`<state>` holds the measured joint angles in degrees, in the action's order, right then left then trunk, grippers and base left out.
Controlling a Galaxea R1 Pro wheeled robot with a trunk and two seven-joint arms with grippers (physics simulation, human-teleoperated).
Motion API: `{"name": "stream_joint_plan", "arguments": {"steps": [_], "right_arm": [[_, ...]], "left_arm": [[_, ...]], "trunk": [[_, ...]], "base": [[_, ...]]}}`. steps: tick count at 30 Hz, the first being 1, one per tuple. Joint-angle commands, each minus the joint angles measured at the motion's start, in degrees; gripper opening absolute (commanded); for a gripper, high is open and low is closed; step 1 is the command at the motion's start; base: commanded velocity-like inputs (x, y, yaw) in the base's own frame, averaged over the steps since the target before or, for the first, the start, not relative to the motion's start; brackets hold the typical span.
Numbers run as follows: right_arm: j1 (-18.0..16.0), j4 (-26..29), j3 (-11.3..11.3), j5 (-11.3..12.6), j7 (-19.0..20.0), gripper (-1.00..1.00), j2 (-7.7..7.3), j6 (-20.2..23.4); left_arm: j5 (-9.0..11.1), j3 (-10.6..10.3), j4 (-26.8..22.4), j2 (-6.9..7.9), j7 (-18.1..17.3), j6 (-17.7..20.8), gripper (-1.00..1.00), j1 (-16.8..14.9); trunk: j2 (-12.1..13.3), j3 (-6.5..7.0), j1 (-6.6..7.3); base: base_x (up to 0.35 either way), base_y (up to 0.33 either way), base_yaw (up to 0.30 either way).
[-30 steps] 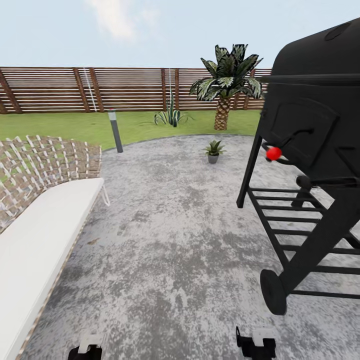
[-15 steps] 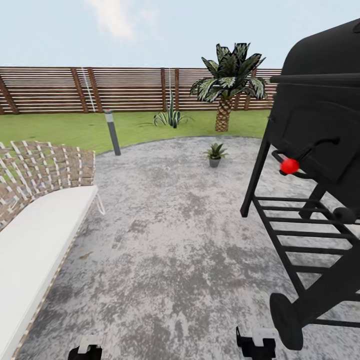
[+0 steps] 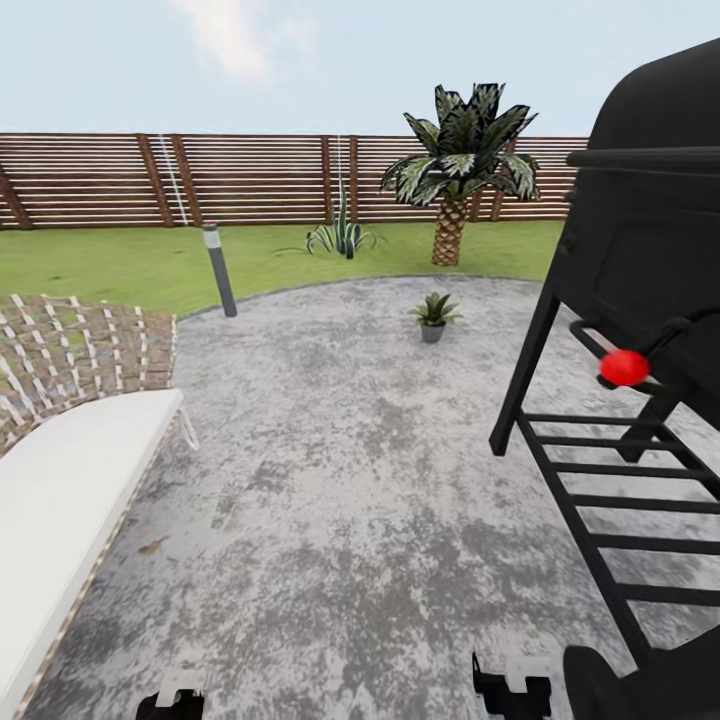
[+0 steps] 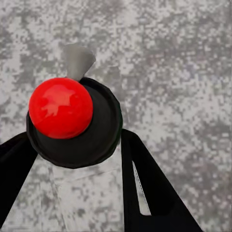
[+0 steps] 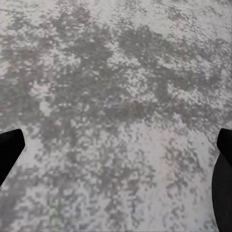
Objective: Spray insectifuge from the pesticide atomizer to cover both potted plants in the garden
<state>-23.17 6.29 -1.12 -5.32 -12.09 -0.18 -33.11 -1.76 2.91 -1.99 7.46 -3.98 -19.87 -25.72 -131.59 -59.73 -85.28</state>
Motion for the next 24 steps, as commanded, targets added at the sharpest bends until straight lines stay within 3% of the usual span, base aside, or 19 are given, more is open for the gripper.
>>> {"name": "stream_joint_plan", "arguments": {"steps": [1,10,24], "right_arm": [[-0.03,-0.05,-0.11,-0.57,-0.56,1.0,-0.01,-0.02],[-0.03,-0.05,-0.11,-0.57,-0.56,1.0,0.0,-0.02],[-0.03,-0.05,-0.11,-0.57,-0.56,1.0,-0.01,-0.02]], "left_arm": [[-0.17,0.34,0.06,0.01,-0.28,-0.17,-1.0,-0.03],[-0.17,0.34,-0.01,0.01,-0.28,-0.17,-1.0,-0.03],[-0.17,0.33,0.06,0.01,-0.31,-0.17,-1.0,-0.03]], "trunk": [[-0.02,-0.05,-0.03],[-0.02,-0.05,-0.03],[-0.02,-0.05,-0.03]], "base": [[0.341,0.0,0.0],[0.339,0.019,0.0],[0.3,0.171,0.0]]}}
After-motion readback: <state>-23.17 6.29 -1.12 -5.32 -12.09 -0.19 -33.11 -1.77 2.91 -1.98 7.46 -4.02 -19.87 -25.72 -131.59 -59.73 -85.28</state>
